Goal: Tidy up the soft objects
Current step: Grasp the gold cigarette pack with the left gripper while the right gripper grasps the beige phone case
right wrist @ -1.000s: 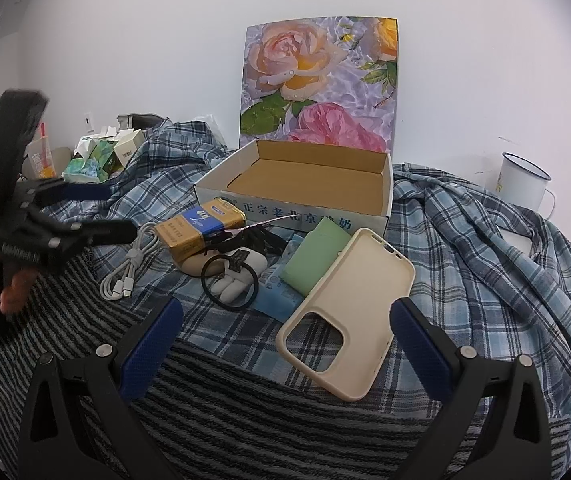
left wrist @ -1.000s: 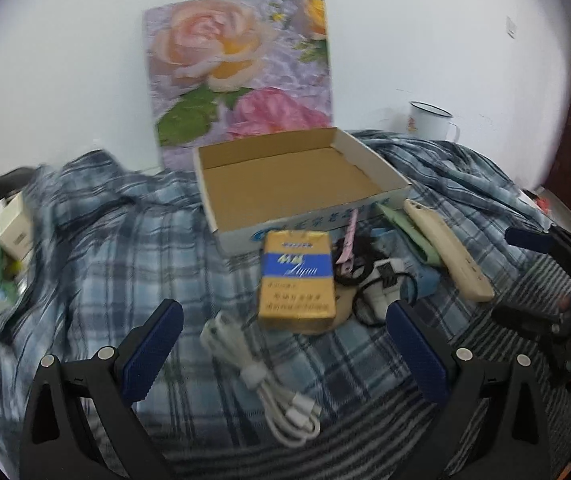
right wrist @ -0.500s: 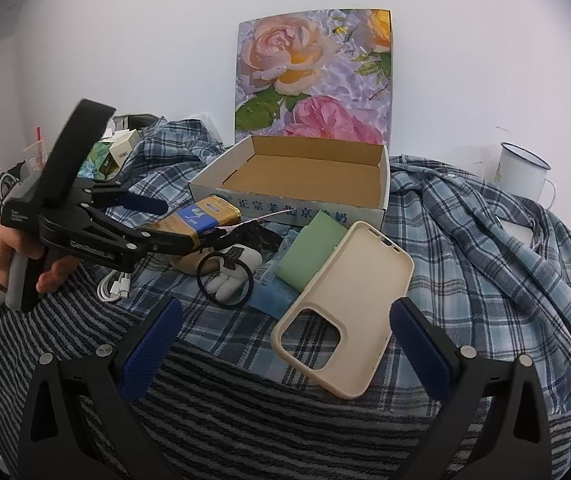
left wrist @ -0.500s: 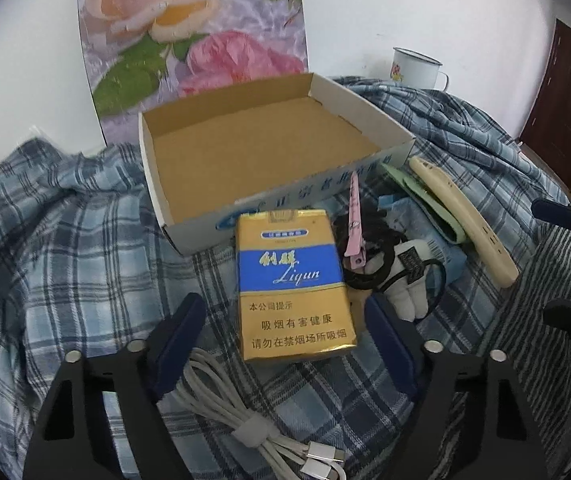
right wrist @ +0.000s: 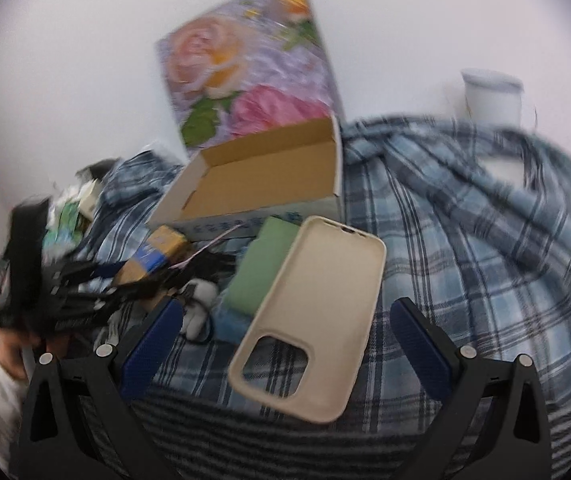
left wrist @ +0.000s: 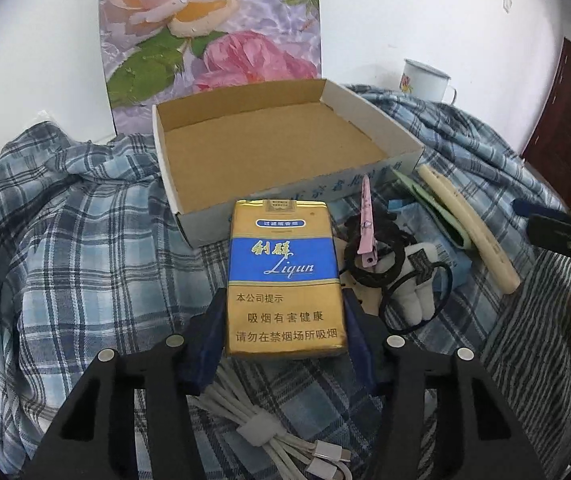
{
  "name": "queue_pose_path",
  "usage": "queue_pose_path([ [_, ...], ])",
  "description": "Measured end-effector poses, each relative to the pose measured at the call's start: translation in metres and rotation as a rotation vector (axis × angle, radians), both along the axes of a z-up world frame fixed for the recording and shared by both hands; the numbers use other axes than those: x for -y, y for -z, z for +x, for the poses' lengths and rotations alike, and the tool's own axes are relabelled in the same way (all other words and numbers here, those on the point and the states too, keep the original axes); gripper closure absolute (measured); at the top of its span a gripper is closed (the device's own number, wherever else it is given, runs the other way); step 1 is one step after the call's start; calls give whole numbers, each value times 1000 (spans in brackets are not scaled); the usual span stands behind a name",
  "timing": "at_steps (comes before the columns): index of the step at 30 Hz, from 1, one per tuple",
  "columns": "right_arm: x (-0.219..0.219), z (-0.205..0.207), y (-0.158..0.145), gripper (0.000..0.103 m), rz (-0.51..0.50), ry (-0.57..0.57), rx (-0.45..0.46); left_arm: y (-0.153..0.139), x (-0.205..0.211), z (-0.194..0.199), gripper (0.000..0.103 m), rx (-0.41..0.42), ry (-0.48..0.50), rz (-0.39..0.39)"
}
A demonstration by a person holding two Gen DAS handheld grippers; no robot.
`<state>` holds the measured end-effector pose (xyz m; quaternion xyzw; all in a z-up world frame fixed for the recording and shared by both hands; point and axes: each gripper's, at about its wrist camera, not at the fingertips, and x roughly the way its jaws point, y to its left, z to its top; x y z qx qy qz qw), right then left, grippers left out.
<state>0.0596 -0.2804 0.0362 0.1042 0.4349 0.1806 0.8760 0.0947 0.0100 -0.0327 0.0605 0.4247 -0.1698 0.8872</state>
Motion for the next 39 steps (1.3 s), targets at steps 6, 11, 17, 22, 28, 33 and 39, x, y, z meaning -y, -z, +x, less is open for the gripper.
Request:
queue_pose_path([
  [6,-1,22,24,12,-4,11,-104,-5,-6,-5,47,29,-14,-36],
  [11,-6,29,35,12,-45,12,-142,-6,-4,-8,47,37,6,-36],
  [17,-7,31,36,24,-43,0,-136,-6,-4,-10,47,35,5,-45],
  [22,-6,26,29,27,-32,-5,-97,-7,-4,-10,48,47,2,-39],
  [28,-8,16,11,33,-4,-36,-15,-18,-5,-18,48,103,-26,-19],
  [33,-7,20,22,84,-11,-58,-68,-23,-5,-23,48,124,-34,-18],
  [39,-6,16,16,14,40,-29,-51,-24,-7,-23,48,119,-41,-36],
])
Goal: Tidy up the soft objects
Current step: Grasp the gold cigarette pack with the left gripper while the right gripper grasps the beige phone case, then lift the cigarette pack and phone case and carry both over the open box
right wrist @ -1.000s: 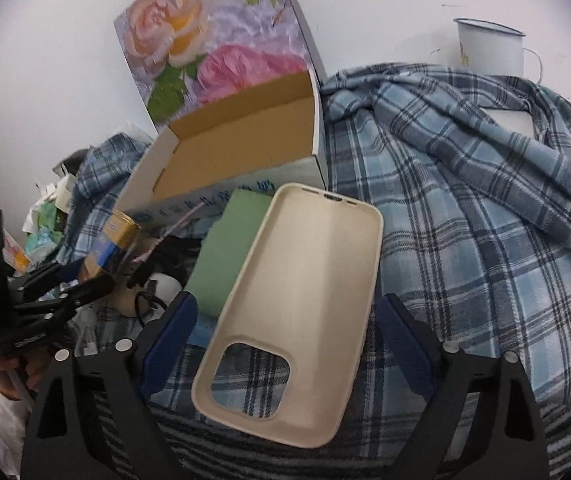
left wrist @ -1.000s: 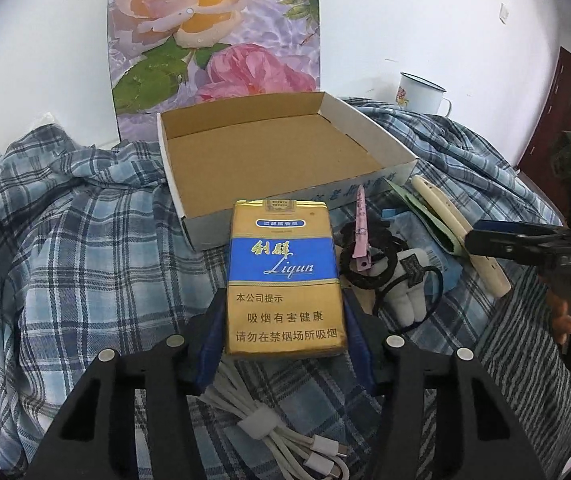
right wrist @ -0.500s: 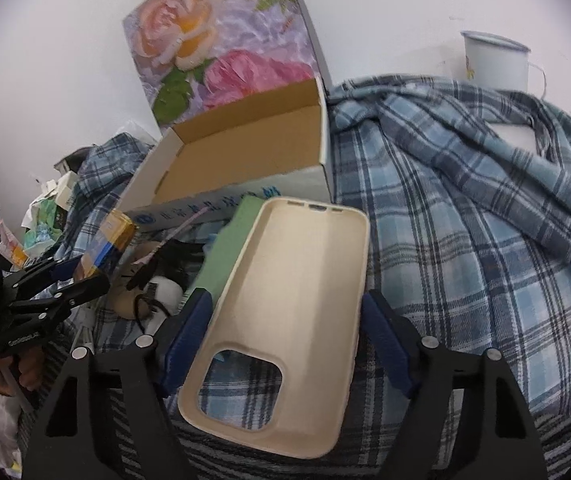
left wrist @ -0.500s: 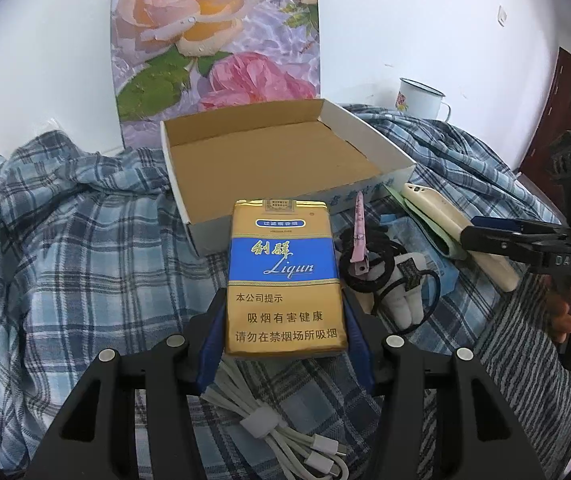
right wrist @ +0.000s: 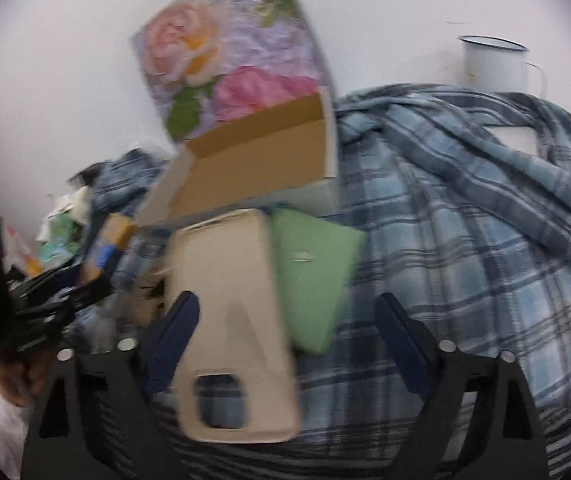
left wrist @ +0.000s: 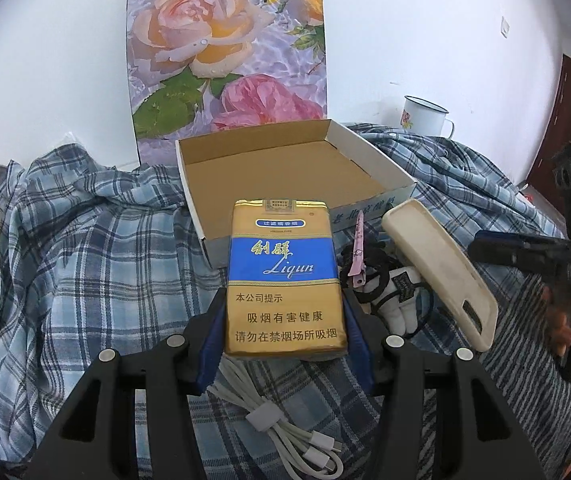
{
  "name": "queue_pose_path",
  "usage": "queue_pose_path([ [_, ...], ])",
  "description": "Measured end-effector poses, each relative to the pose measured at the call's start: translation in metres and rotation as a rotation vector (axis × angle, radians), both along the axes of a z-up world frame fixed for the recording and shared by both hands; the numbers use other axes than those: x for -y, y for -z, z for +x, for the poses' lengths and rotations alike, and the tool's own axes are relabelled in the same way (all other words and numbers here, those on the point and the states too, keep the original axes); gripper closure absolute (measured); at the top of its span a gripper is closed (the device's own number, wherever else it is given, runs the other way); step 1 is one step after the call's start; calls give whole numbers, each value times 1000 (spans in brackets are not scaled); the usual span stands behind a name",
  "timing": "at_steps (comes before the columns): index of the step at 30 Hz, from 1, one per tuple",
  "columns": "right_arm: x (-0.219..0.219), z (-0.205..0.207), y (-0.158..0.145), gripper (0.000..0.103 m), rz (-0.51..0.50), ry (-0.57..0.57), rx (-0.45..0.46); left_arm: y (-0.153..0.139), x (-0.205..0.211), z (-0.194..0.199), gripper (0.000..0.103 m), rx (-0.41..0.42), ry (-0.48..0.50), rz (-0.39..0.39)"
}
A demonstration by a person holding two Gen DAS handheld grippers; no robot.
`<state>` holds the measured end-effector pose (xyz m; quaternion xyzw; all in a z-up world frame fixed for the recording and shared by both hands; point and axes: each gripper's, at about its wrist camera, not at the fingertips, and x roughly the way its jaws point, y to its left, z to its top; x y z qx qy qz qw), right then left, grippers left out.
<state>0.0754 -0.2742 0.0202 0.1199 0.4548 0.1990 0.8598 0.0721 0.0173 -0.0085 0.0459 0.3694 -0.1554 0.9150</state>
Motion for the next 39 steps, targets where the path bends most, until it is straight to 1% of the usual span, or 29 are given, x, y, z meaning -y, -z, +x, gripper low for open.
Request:
queue_pose_path([
  [1,-8,-1,-1,14,-23,-23,1,0,-1,1,48,-5,1,-7],
  [5,-39,-2,3,12,-169,-92,8,2,-3,1,48,-19,5,-25],
  [8,-54,-1,6,12,-270,-103,18,1,-3,-1,48,-14,6,-25],
  [10,-54,-3,5,28,-299,-92,34,0,-2,-3,48,-5,8,-19],
  [17,-52,-11,-11,31,-294,-89,117,-13,0,-9,48,24,5,-25],
  [23,-50,-24,-39,31,-288,-96,220,-41,3,-17,48,103,-18,-13],
  [26,-52,-27,-56,31,-297,-104,286,-58,4,-22,48,144,-34,-10],
  [30,-54,-27,-80,31,-287,-118,361,-79,6,-24,48,187,-54,-31],
  [35,-57,-22,-115,31,-270,-135,465,-109,11,-26,48,254,-72,-45],
  [39,-60,-14,-144,31,-256,-150,546,-132,14,-26,48,306,-92,-40],
])
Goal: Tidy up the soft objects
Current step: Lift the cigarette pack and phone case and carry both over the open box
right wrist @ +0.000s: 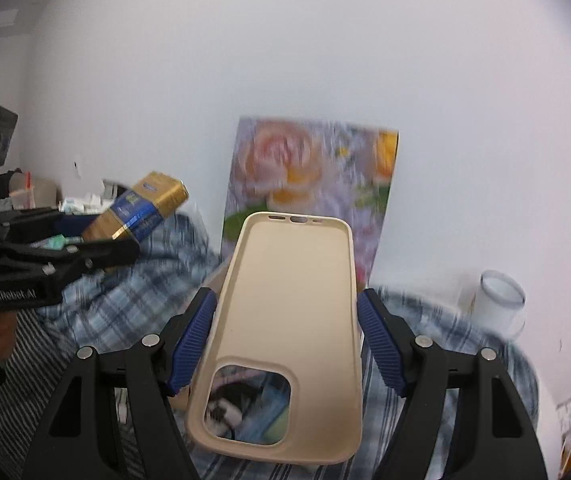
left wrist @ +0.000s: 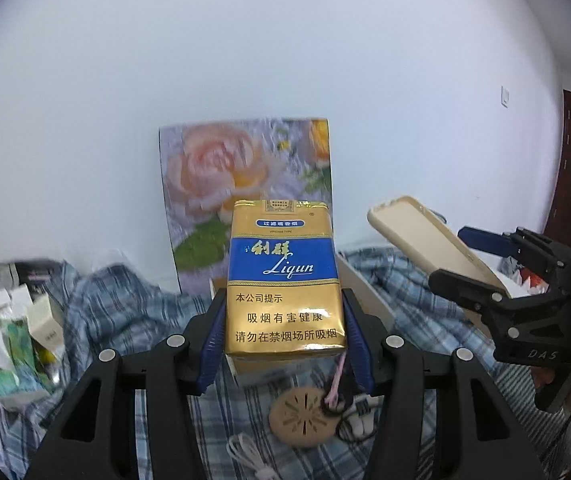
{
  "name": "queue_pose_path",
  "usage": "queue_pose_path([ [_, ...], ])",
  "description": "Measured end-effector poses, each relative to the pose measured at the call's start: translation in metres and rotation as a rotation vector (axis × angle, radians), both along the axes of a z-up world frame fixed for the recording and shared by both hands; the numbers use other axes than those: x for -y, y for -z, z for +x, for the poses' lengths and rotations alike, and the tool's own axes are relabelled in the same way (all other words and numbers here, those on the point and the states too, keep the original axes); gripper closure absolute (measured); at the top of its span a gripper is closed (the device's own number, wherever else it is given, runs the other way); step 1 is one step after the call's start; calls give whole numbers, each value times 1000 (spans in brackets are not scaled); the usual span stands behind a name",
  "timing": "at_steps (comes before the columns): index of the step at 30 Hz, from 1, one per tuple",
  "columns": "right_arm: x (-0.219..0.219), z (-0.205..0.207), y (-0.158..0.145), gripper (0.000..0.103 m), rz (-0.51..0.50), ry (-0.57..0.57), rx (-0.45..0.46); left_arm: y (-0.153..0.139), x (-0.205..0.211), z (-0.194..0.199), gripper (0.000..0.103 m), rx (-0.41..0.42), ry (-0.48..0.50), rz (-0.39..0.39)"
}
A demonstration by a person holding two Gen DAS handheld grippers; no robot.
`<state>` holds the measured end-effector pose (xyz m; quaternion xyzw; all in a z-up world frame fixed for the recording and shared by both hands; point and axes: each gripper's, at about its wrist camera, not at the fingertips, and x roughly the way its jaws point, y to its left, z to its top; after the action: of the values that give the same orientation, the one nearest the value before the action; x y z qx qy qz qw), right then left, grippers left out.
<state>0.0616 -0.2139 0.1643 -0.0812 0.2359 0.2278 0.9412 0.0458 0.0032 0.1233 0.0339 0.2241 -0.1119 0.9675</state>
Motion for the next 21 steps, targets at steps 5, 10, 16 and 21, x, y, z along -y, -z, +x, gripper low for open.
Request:
queue_pose_path([
  [5,-3,13,-34,31,20,-21,90,-29,3,8,48,51,-30,-7],
  [10,-3,32,-60,31,56,-29,154,-51,5,19,48,90,-56,-12],
  [16,-3,55,-80,31,107,-32,204,-69,5,37,48,119,-81,-23],
  [21,-8,74,-86,31,128,-27,221,-76,5,54,48,138,-110,-22],
])
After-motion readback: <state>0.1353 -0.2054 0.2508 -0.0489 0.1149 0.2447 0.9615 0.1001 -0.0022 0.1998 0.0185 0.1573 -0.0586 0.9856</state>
